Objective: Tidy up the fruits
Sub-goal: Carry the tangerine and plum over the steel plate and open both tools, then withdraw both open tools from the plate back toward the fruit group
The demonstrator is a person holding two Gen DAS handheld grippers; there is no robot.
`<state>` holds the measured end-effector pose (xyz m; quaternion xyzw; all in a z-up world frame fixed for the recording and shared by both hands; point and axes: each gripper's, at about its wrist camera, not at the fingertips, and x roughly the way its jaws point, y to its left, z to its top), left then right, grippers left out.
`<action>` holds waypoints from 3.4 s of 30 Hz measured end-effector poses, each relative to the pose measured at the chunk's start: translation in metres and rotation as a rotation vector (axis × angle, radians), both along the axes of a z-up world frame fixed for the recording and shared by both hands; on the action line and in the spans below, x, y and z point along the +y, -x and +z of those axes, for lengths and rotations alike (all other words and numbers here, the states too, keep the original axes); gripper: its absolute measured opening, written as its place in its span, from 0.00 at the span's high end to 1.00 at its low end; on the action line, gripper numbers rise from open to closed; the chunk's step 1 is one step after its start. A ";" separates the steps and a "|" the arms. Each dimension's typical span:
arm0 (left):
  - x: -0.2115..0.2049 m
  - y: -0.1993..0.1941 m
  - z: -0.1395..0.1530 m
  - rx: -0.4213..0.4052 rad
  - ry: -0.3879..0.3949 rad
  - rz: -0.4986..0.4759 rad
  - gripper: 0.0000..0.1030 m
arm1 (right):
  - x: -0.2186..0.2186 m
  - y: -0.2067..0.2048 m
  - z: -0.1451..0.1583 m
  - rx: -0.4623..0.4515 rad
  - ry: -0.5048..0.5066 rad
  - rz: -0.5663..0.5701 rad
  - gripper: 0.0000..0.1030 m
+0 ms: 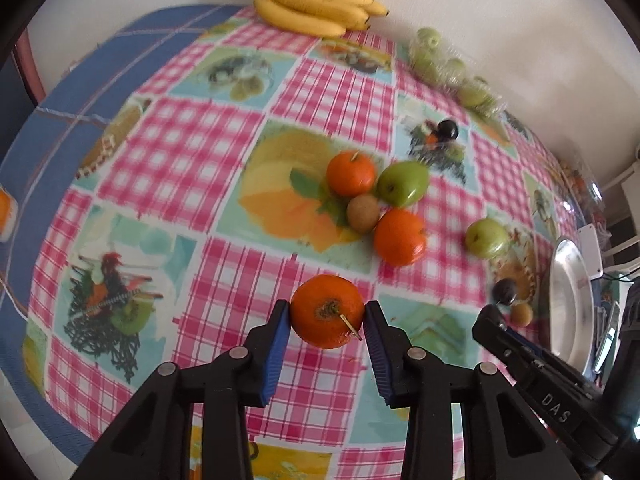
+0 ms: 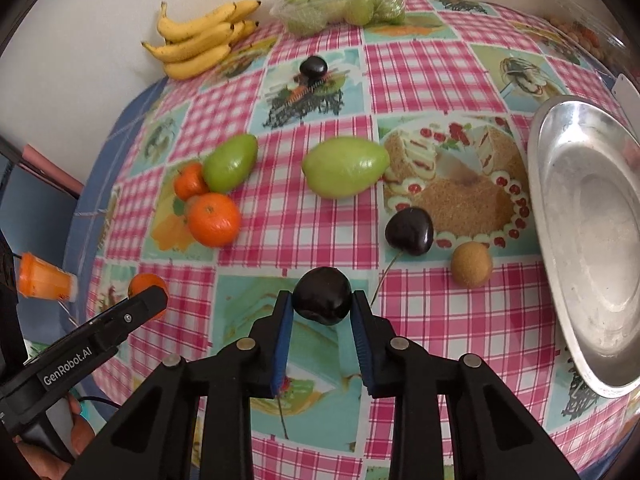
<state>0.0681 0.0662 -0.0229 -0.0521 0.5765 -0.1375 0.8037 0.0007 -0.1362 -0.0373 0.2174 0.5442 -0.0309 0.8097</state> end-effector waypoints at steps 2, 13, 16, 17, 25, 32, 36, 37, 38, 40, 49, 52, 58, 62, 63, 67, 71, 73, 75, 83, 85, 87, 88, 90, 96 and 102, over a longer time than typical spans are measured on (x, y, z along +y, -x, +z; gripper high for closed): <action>-0.005 -0.002 0.009 -0.015 -0.004 0.007 0.61 | -0.003 0.002 0.004 -0.009 0.001 -0.009 0.70; -0.056 -0.008 0.027 -0.021 -0.020 0.018 0.61 | -0.041 0.013 0.024 -0.039 0.002 -0.085 0.70; -0.080 -0.008 0.035 -0.041 -0.022 -0.008 0.61 | -0.062 0.020 0.027 -0.035 -0.002 -0.133 0.70; -0.091 -0.006 0.037 -0.045 -0.017 -0.023 0.61 | -0.071 0.023 0.028 -0.037 -0.001 -0.152 0.70; -0.168 0.014 0.033 -0.046 0.011 -0.153 0.61 | -0.138 0.056 0.027 0.001 0.027 -0.312 0.70; -0.222 0.027 0.027 -0.045 0.038 -0.235 0.61 | -0.187 0.086 0.017 0.059 0.056 -0.416 0.70; -0.246 0.037 0.025 -0.047 0.054 -0.279 0.61 | -0.207 0.101 0.013 0.078 0.056 -0.471 0.70; -0.253 0.040 0.023 -0.040 0.057 -0.292 0.61 | -0.210 0.103 0.011 0.080 0.053 -0.479 0.70; -0.257 0.042 0.021 -0.035 0.058 -0.299 0.61 | -0.213 0.106 0.010 0.085 0.049 -0.488 0.70; -0.264 0.046 0.017 -0.024 0.056 -0.314 0.61 | -0.217 0.110 0.008 0.092 0.049 -0.497 0.70; -0.280 0.062 0.006 -0.003 0.038 -0.355 0.61 | -0.219 0.119 -0.004 0.153 0.031 -0.498 0.70; -0.283 0.063 -0.001 0.013 0.024 -0.361 0.61 | -0.218 0.119 -0.006 0.163 0.028 -0.496 0.70; -0.280 0.064 0.007 -0.004 0.036 -0.358 0.40 | -0.219 0.117 -0.008 0.156 -0.002 -0.512 0.47; -0.276 0.062 0.016 -0.013 0.053 -0.353 0.37 | -0.218 0.119 -0.001 0.138 0.013 -0.519 0.40; -0.274 0.061 0.019 -0.019 0.051 -0.346 0.33 | -0.218 0.119 0.001 0.133 0.017 -0.521 0.39; -0.262 0.053 0.030 -0.062 0.028 -0.308 0.16 | -0.218 0.120 0.008 0.110 0.033 -0.529 0.25; -0.245 0.043 0.032 -0.103 -0.034 -0.251 0.00 | -0.217 0.119 0.011 0.101 0.041 -0.528 0.17; -0.236 0.037 0.030 -0.121 -0.080 -0.224 0.00 | -0.216 0.117 0.010 0.100 0.043 -0.524 0.10; -0.228 0.032 0.028 -0.151 -0.117 -0.212 0.00 | -0.215 0.117 0.010 0.097 0.047 -0.521 0.09; -0.204 0.020 0.024 -0.236 -0.221 -0.176 0.00 | -0.209 0.112 0.009 0.096 0.046 -0.480 0.05; -0.199 0.017 0.024 -0.246 -0.224 -0.164 0.00 | -0.207 0.110 0.008 0.089 0.037 -0.471 0.05; -0.194 0.015 0.024 -0.253 -0.229 -0.156 0.00 | -0.206 0.111 0.009 0.080 0.036 -0.464 0.05; -0.191 0.014 0.024 -0.252 -0.231 -0.152 0.00 | -0.205 0.110 0.009 0.076 0.038 -0.462 0.05; -0.186 0.010 0.023 -0.243 -0.233 -0.138 0.00 | -0.202 0.109 0.010 0.062 0.041 -0.454 0.05; -0.172 0.006 0.021 -0.235 -0.242 -0.124 0.00 | -0.200 0.105 0.011 0.008 0.022 -0.449 0.05; -0.162 0.004 0.021 -0.245 -0.267 -0.128 0.00 | -0.194 0.100 0.015 -0.046 0.040 -0.428 0.05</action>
